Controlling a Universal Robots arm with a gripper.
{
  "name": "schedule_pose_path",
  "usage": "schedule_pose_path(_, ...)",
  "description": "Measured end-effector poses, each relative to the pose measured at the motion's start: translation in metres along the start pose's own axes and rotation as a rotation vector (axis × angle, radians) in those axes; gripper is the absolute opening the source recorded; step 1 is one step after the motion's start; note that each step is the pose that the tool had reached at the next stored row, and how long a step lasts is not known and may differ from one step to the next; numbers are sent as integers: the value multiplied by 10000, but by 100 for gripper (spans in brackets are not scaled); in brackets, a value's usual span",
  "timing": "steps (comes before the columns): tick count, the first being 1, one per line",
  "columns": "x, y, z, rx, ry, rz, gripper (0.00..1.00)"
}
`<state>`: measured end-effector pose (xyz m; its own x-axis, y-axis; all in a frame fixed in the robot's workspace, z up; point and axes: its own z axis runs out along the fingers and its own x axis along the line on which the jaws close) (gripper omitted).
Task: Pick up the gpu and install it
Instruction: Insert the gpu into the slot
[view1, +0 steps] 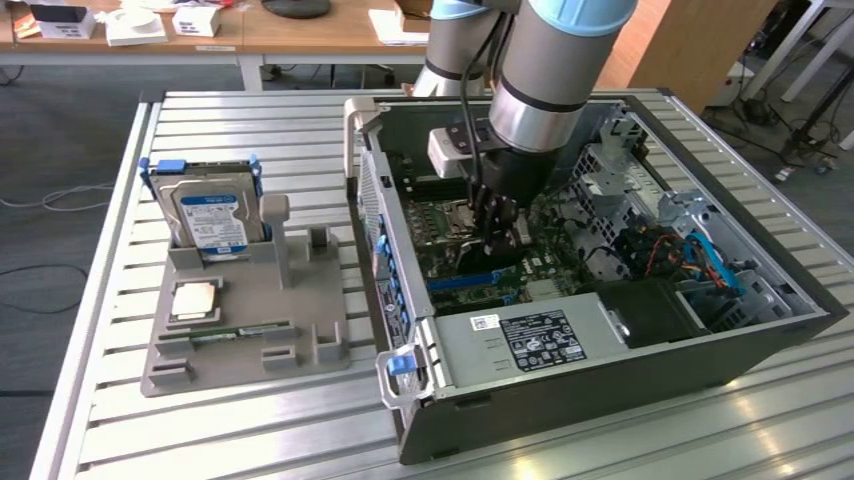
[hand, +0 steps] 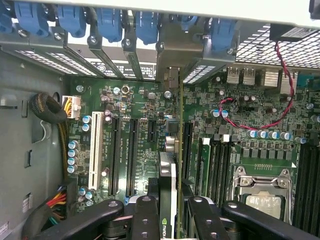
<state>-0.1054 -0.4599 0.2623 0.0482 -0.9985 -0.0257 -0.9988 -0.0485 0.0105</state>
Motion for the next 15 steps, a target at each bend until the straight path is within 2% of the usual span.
schedule_pose_path(15, -1, 15, 10, 0, 0, 0, 27)
